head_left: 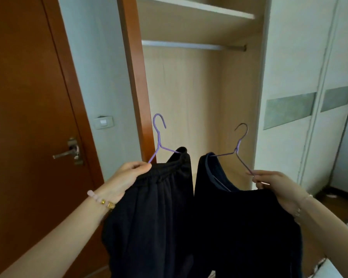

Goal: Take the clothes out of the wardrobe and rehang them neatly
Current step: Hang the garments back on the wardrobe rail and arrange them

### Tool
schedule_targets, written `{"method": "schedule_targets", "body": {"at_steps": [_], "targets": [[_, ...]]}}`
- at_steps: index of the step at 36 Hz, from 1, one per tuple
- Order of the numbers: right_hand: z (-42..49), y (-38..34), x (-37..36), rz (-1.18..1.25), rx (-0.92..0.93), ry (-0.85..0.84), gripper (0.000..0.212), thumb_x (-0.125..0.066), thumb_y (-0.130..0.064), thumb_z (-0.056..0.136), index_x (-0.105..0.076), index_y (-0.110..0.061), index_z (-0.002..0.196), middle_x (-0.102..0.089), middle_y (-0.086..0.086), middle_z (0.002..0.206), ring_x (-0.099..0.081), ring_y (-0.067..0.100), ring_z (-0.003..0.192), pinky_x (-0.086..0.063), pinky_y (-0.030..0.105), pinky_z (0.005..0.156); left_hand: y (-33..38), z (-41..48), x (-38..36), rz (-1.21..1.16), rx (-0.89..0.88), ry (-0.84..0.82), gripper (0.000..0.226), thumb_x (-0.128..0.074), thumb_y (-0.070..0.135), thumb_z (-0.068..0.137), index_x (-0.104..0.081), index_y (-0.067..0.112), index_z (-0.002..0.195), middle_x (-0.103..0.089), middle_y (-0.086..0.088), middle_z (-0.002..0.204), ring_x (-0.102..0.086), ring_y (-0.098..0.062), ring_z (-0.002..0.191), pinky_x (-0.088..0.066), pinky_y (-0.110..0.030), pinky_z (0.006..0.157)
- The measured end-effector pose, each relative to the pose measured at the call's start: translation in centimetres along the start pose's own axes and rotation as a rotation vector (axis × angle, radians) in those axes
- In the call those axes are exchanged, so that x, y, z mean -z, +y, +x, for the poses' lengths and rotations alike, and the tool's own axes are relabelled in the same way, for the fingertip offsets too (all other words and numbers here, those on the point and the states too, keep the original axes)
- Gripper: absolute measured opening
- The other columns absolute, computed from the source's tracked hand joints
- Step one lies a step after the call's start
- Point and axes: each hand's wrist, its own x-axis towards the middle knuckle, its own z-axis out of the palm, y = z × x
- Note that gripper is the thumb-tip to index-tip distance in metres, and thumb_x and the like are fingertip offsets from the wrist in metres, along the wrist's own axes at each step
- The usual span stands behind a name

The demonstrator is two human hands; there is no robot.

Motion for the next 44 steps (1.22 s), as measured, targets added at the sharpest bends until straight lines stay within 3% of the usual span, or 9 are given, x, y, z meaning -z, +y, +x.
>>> {"method": "schedule_targets", "body": {"at_steps": [2, 6, 8, 12, 17, 31, 38, 41, 44], "targets": [[2.2, -0.3, -1.5, 0.025, -0.012, -0.007, 0.025, -0.043, 0.004, 0.093, -0.066, -0.002, 0.102, -0.044, 0.005, 0.061, -0.042, 0.009, 0.044, -0.041, 0.012, 0.04, 0.2, 2.7, -0.2, 0.02, -0.008, -0.042, 0.014, -0.06, 0.01, 0.09, -0.068, 0.011, 0.079, -0.07, -0.006, 0.077, -0.064, -0.023, 0.085, -0.051, -0.026, 0.08], [6.2, -1.6, -3.9, 0.087, -0.016, -0.015, 0.024, -0.046, 0.003, 0.092, -0.067, -0.002, 0.103, -0.047, 0.005, 0.058, -0.047, 0.006, 0.042, -0.045, 0.012, 0.042, 1.4, 7.1, -1.0, 0.08, -0.101, -0.125, 0.024, -0.059, 0.004, 0.088, -0.064, 0.022, 0.073, -0.066, 0.022, 0.049, -0.064, 0.006, 0.057, -0.041, 0.003, 0.049], [7.7, -2.5, -4.8, 0.084, 0.021, -0.017, 0.023, -0.047, 0.003, 0.092, -0.067, -0.003, 0.102, -0.047, 0.006, 0.061, -0.047, 0.008, 0.047, -0.045, 0.013, 0.044, 1.9, 8.9, -1.6, 0.105, -0.139, -0.178, 0.03, -0.058, -0.002, 0.087, -0.064, 0.023, 0.073, -0.065, 0.025, 0.049, -0.061, 0.014, 0.053, -0.039, 0.005, 0.05], [9.9, -4.6, -5.5, 0.048, 0.124, -0.032, 0.025, -0.045, 0.003, 0.093, -0.066, -0.003, 0.105, -0.047, 0.007, 0.064, -0.047, 0.009, 0.05, -0.045, 0.012, 0.045, 3.5, 12.2, -3.2, 0.045, -0.186, -0.23, 0.021, -0.056, -0.004, 0.084, -0.073, 0.008, 0.091, -0.073, -0.004, 0.084, -0.067, -0.015, 0.082, -0.051, -0.012, 0.073], [12.7, -7.8, -5.5, 0.017, 0.233, -0.034, 0.026, -0.047, 0.002, 0.092, -0.067, -0.004, 0.107, -0.048, 0.006, 0.066, -0.047, 0.009, 0.053, -0.045, 0.012, 0.047, 6.5, 16.4, -6.0, -0.172, -0.244, -0.234, 0.023, -0.055, -0.001, 0.087, -0.072, 0.012, 0.081, -0.072, 0.0, 0.072, -0.067, -0.012, 0.071, -0.052, -0.016, 0.067], [28.0, -17.8, -6.9, -0.229, 0.535, -0.196, 0.021, -0.05, -0.007, 0.093, -0.069, -0.013, 0.1, -0.051, -0.006, 0.057, -0.047, 0.006, 0.051, -0.039, 0.012, 0.054, 14.4, 27.6, -10.1, -0.224, -0.463, 0.121, 0.024, -0.056, 0.001, 0.087, -0.064, 0.019, 0.073, -0.061, -0.001, 0.073, -0.057, -0.014, 0.072, -0.046, -0.016, 0.064], [38.3, -23.5, -9.0, -0.189, 0.565, -0.404, 0.02, -0.049, -0.004, 0.093, -0.068, -0.01, 0.096, -0.051, -0.009, 0.051, -0.048, 0.001, 0.046, -0.039, 0.009, 0.05, 18.9, 34.4, -10.5, -0.189, -0.425, 0.376, 0.028, -0.059, -0.001, 0.085, -0.063, 0.02, 0.066, -0.064, 0.01, 0.048, -0.057, -0.012, 0.065, -0.046, -0.021, 0.069], [41.7, -26.3, -10.7, -0.205, 0.595, -0.46, 0.019, -0.051, -0.006, 0.092, -0.069, -0.012, 0.092, -0.052, -0.011, 0.049, -0.049, 0.001, 0.049, -0.04, 0.007, 0.052, 20.6, 36.1, -9.9, -0.146, -0.446, 0.461, 0.025, -0.06, 0.0, 0.084, -0.065, 0.019, 0.069, -0.066, 0.004, 0.059, -0.059, -0.012, 0.065, -0.047, -0.02, 0.066], [44.5, -28.7, -12.9, -0.196, 0.614, -0.534, 0.018, -0.051, -0.005, 0.092, -0.068, -0.01, 0.093, -0.053, -0.011, 0.047, -0.047, 0.004, 0.049, -0.04, 0.006, 0.049, 22.5, 37.4, -9.0, -0.09, -0.469, 0.53, 0.025, -0.058, -0.003, 0.085, -0.065, 0.016, 0.07, -0.064, 0.012, 0.043, -0.062, -0.001, 0.048, -0.05, -0.01, 0.052]]}}
